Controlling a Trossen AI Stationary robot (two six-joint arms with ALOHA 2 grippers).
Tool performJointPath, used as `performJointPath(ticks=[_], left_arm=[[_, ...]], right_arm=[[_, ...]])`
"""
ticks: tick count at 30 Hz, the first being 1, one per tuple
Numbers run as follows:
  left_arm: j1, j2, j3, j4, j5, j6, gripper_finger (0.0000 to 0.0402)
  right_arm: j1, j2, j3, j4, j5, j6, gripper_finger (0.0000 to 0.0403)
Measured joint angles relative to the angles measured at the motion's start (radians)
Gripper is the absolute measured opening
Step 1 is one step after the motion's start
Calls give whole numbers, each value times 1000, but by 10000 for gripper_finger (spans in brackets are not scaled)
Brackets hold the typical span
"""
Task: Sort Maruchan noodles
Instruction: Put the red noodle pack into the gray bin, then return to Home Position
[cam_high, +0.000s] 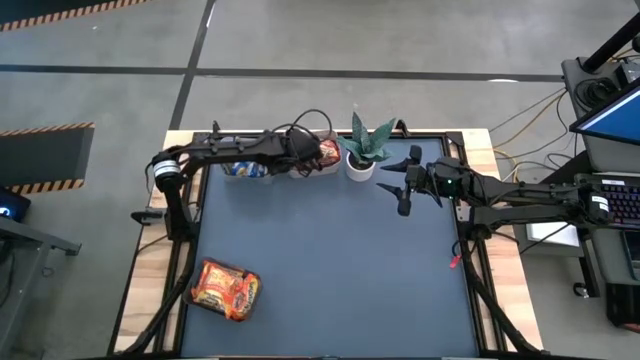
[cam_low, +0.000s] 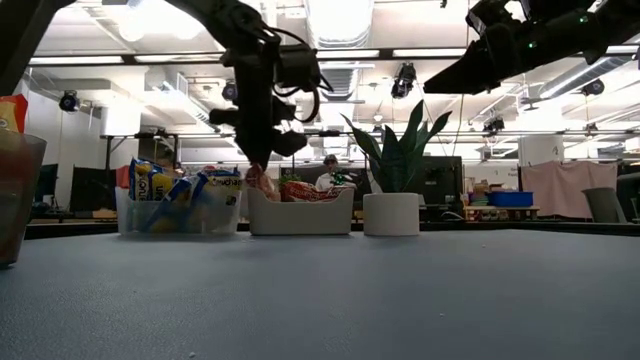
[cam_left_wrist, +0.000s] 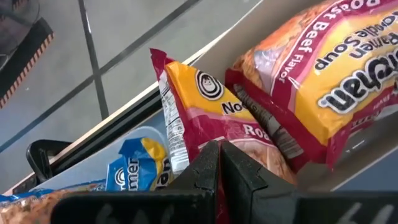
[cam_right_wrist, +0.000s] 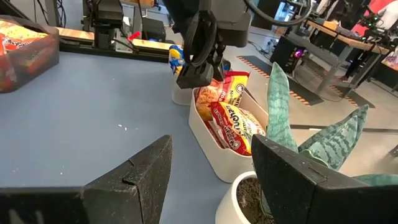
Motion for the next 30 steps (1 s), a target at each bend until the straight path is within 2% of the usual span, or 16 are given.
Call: performJointPath(ticks=[16,24,30], left_arm=[[-43,-30,-18,4,-26,11,0],[-130,-176,-27,6,-88,113,0],[-242,-330,-159,82,-127,206,0]], right_arm=[[0,0,0,1,0,0,210],[0,0,0,8,-1,0,210],[0,-2,-4,7,-11,0,210]])
